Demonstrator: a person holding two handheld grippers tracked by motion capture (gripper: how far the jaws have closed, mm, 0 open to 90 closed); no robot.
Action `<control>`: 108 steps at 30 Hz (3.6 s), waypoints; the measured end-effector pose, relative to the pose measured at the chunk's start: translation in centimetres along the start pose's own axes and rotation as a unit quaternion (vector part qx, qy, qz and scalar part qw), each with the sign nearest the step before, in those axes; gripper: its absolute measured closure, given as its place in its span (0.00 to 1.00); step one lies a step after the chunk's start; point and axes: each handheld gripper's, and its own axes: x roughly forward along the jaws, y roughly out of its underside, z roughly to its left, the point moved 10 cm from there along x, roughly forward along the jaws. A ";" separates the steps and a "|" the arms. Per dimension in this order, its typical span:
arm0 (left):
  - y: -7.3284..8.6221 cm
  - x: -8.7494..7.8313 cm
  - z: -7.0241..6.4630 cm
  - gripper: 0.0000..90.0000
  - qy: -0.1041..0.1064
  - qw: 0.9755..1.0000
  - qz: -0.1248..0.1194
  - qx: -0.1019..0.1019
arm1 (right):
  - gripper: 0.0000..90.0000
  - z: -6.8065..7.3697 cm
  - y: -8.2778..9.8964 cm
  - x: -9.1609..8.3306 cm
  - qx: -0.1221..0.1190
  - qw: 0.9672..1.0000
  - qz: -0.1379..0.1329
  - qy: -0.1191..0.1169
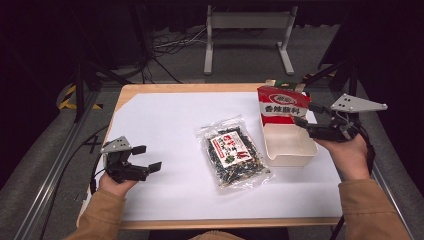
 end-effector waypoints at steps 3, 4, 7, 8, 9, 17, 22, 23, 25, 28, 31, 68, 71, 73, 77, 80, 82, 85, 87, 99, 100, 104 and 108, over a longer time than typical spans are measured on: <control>0.0 0.1 -0.1 0.07 0.003 1.000 0.002 0.006 | 0.38 1.1 0.0 -0.3 0.003 1.000 -0.007 -0.014; -0.1 0.2 -0.1 0.07 0.001 1.000 0.002 0.010 | 0.38 1.5 0.0 -0.4 0.003 1.000 -0.008 -0.018; -0.2 0.4 -0.1 0.07 0.000 1.000 0.005 0.018 | 0.40 2.4 0.3 -0.5 0.006 1.000 -0.012 -0.027; -0.3 0.4 -0.2 0.07 0.002 1.000 0.006 0.017 | 0.41 2.7 0.4 -0.6 0.007 0.999 -0.013 -0.031; -0.3 0.4 -0.2 0.07 0.002 1.000 0.006 0.017 | 0.41 3.0 0.6 -0.6 0.008 0.999 -0.014 -0.035; -0.8 0.3 -0.2 0.10 0.013 1.000 0.005 0.007 | 0.44 4.8 1.8 -0.5 0.012 0.998 -0.019 -0.050; -1.7 0.4 -0.1 0.11 0.015 1.000 0.008 0.003 | 0.43 5.8 2.7 0.1 0.012 0.998 -0.015 -0.060; -1.9 0.5 -0.1 0.11 0.014 1.000 0.008 0.000 | 0.43 5.9 2.8 0.3 0.011 0.998 -0.008 -0.063; -2.1 0.6 -0.1 0.11 0.015 1.000 0.009 0.002 | 0.43 6.0 2.9 0.4 0.009 0.998 -0.005 -0.064; -3.0 1.5 0.1 0.10 0.013 1.000 0.017 0.008 | 0.42 6.3 2.8 0.4 0.009 0.998 -0.005 -0.068; -3.3 1.9 0.1 0.15 0.023 1.000 0.017 0.008 | 0.42 6.5 2.7 0.4 0.006 0.997 -0.006 -0.070; -10.2 11.4 0.9 0.07 0.017 0.999 0.030 -0.001 | 0.23 7.8 3.5 -0.9 0.005 0.998 -0.011 -0.064; -10.3 12.2 0.7 0.06 0.020 0.999 0.028 0.002 | 0.23 7.7 3.6 -1.1 0.006 0.998 -0.010 -0.063; -10.2 12.7 0.6 0.05 0.020 0.999 0.030 -0.002 | 0.23 7.7 3.7 -1.2 0.007 0.998 -0.010 -0.062; -10.1 13.4 0.5 0.06 0.022 0.999 0.035 0.002 | 0.24 7.8 3.8 -1.3 0.010 0.998 -0.009 -0.062; -9.9 14.1 0.5 0.07 0.028 0.999 0.043 0.002 | 0.24 7.8 4.0 -1.4 0.012 0.998 -0.006 -0.060; -9.7 14.7 0.5 0.07 0.030 0.998 0.046 0.000 | 0.24 7.7 4.2 -1.4 0.015 0.998 -0.004 -0.059; -9.5 15.3 0.6 0.07 0.027 0.998 0.050 -0.004 | 0.24 7.7 4.5 -1.4 0.016 0.998 -0.003 -0.059; -9.4 15.6 0.7 0.05 0.029 0.998 0.054 -0.008 | 0.25 7.8 4.5 -1.4 0.017 0.998 -0.002 -0.059; -7.9 17.8 0.7 0.04 0.047 0.995 0.086 -0.026 | 0.25 7.9 5.0 -1.1 0.018 0.998 0.006 -0.062; -7.7 18.0 0.7 0.04 0.045 0.994 0.091 -0.029 | 0.25 7.9 5.1 -1.1 0.019 0.998 0.007 -0.064; -7.0 18.8 1.1 0.06 0.034 0.993 0.105 -0.038 | 0.26 8.1 5.2 -1.0 0.018 0.997 0.011 -0.069; -6.5 19.3 1.4 0.07 0.027 0.992 0.116 -0.044 | 0.26 8.2 5.3 -0.9 0.021 0.997 0.012 -0.072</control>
